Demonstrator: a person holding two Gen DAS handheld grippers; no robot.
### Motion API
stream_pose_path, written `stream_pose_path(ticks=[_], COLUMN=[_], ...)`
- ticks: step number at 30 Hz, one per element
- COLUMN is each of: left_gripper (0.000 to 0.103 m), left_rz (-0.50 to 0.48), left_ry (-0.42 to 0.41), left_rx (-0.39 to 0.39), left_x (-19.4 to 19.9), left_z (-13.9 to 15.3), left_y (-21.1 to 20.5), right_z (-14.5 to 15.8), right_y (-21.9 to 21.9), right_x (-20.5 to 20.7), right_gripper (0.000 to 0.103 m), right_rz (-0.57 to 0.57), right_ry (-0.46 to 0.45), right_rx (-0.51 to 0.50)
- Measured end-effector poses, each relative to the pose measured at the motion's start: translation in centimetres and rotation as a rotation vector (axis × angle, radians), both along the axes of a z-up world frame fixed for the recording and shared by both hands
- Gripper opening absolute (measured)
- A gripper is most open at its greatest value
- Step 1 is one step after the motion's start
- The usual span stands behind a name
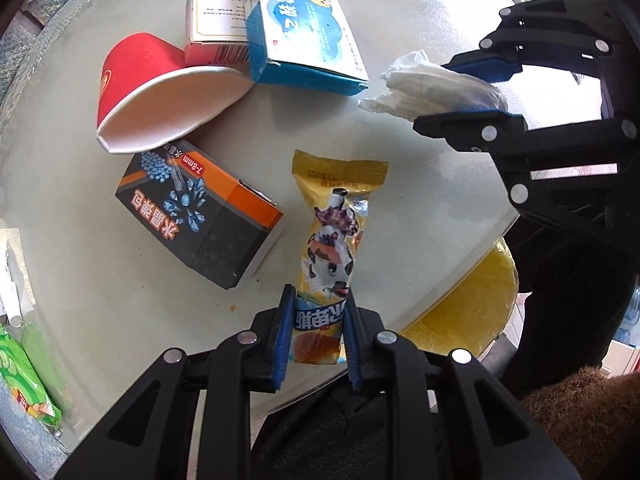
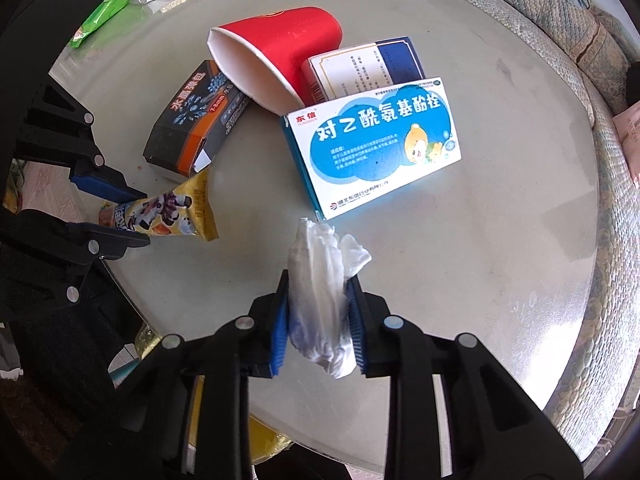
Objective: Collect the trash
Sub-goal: 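Close the left tool on the wrapper while the right tool closes on the tissue, then carry the wrapper with the left tool while the right tool carries the tissue to the bin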
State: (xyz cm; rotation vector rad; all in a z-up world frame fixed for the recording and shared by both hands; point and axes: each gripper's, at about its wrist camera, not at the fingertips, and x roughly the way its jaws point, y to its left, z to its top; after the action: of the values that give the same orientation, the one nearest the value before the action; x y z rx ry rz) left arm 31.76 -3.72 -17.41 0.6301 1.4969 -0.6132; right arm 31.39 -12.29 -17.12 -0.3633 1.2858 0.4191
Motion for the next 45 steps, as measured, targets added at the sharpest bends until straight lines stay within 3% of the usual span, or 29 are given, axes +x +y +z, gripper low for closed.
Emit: stream_pose_path(ticks=[8,16,20,27,34,45], left_gripper=[0.023,0.023,0.023,0.023,0.023,0.023], left_rz=[0.061,0.091,0.087,0.094,0.093,0.069], left_ry=[-0.043,-0.112,-0.164,-0.174,-0.179,-0.162], left_rx=[-0.042,-0.059,-0.060,-0.109,-0.118,-0.134], left_x=[-0.2,-2.1,-4.4,-9.2,-13.9,-18.8], left_z=[3.0,7.5,10.0,13.1,13.8,11.9], left_y=[0.6,0.6,0.7,1.0,1.3,1.4], right_z=[3.3,8.5,11.0,14.0,15.0,13.0], right_y=[-1.7,-1.7,-1.4,-1.2,-0.1,1.1], right_x=[-0.2,-3.7,-6.4,-10.1,-15.1,-20.6], right_gripper=[0.026,0.026,0.026,0.026,0.026,0.026], right_rz=[-0.063,-0.075,-0.072,-0.066,-0.042,-0.033], right_ry=[-0.055,-0.136,-0.168,-0.210,-0.221,-0.189], right_rx=[0.007,0.002,0.006,0.010,0.004,0.019])
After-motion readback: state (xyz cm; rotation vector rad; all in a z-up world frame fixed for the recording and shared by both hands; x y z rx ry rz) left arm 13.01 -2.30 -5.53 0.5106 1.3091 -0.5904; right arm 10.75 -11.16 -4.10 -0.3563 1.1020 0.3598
